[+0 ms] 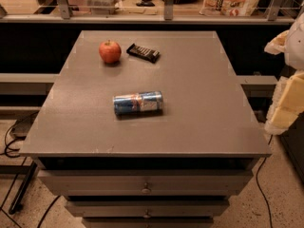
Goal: Place redbull can upright
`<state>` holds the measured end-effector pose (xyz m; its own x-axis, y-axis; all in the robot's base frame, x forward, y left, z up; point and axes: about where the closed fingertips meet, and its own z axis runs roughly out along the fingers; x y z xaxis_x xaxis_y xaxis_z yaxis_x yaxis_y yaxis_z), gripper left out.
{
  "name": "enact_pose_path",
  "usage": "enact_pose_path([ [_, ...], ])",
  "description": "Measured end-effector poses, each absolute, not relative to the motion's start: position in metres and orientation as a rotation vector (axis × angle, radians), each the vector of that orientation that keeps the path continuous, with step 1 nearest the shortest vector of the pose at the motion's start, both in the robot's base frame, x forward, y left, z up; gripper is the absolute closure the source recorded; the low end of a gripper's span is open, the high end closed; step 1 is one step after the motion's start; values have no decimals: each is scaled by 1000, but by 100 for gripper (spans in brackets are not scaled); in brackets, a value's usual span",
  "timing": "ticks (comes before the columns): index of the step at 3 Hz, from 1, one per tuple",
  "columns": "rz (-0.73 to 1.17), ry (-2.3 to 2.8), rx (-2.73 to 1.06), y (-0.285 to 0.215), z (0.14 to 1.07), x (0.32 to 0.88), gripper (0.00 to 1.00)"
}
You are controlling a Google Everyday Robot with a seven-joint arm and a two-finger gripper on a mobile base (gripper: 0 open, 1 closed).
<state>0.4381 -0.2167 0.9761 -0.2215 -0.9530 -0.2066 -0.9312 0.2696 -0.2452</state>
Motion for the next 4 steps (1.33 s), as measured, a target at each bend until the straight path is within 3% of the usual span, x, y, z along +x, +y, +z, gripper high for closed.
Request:
enact_pose_path([
  [2, -120, 2189, -1770, -190, 983, 442, 0],
  [4, -129, 1985, -1990, -70, 988, 446, 0],
])
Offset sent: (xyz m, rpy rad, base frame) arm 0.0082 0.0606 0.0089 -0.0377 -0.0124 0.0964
